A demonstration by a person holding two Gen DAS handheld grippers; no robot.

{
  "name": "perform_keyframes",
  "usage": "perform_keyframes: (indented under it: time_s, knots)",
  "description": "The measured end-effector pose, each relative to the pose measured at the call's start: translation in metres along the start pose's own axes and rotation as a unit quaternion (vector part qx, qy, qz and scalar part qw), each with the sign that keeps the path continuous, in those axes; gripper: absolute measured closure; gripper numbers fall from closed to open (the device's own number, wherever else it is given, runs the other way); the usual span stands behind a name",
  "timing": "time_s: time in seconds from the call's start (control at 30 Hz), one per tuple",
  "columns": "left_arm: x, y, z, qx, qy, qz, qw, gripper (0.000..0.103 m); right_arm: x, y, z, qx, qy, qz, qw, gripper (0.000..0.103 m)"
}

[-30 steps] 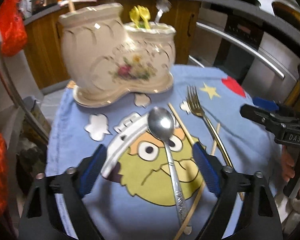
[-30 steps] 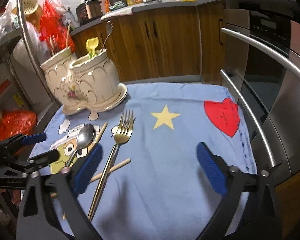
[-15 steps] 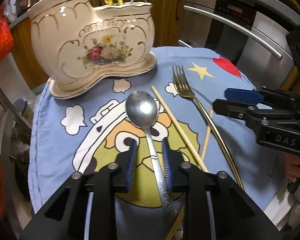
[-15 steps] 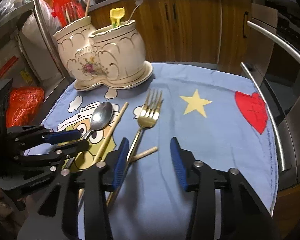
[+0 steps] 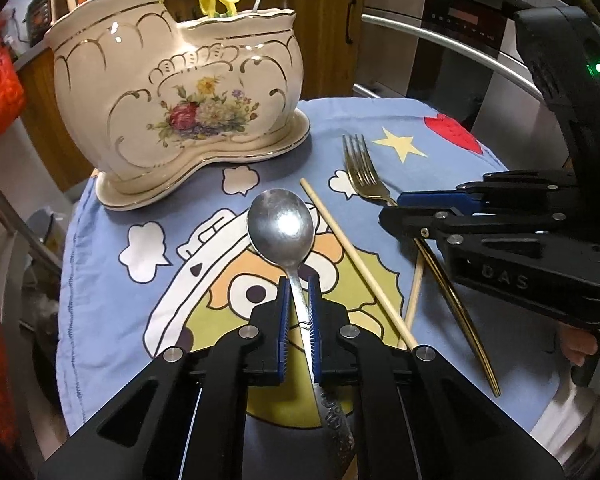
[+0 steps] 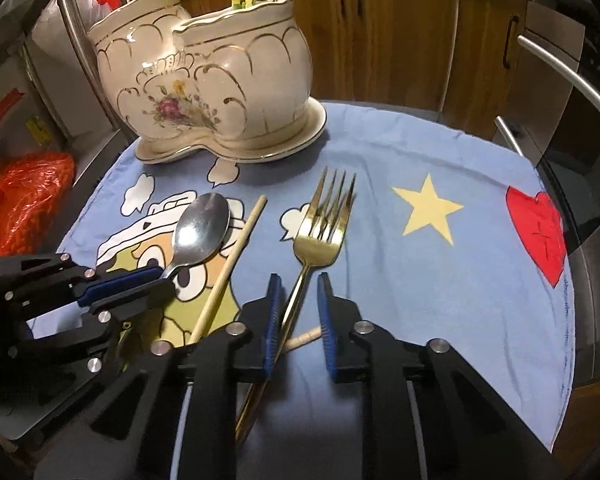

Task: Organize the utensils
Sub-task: 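Grasp a silver spoon with the left tool while the right tool grasps a gold fork, then lift the spoon and gold fork toward the ceramic holder with both tools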

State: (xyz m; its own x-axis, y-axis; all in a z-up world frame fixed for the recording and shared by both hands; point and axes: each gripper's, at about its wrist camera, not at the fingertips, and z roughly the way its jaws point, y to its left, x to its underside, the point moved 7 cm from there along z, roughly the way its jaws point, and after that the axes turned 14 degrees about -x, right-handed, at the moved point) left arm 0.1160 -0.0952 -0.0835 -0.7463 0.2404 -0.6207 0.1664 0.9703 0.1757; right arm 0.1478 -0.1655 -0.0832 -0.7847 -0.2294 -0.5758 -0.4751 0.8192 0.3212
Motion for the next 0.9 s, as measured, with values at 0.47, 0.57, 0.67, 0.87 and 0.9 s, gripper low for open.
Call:
perform_keyframes:
  time_s: [0.47, 0.57, 0.67, 0.87, 0.9]
  knots:
    - [0.000, 0.015, -0.023, 0.026, -0.024, -0.034, 0.9988, 0.097, -0.006, 0.002, -0.030, -0.012, -0.055, 0.019, 0.998, 0.098]
    - [-0.004, 0.018, -0.031, 0.025, -0.035, -0.037, 0.9984, 0.097, -0.009, 0.004, -0.040, -0.009, -0.070, 0.013, 0.997, 0.098]
    - [-0.009, 0.025, -0.040, 0.025, -0.048, -0.044, 0.9976, 0.097, -0.014, 0.006, -0.050, -0.007, -0.086, 0.008, 0.996, 0.098]
    - [-0.019, 0.043, -0.062, 0.019, -0.079, -0.055, 0.9952, 0.097, -0.023, 0.013, -0.070, -0.006, -0.114, 0.000, 0.993, 0.098]
    - [-0.021, 0.046, -0.066, 0.018, -0.085, -0.057, 0.9946, 0.097, -0.024, 0.015, -0.073, -0.005, -0.118, -0.003, 0.993, 0.098]
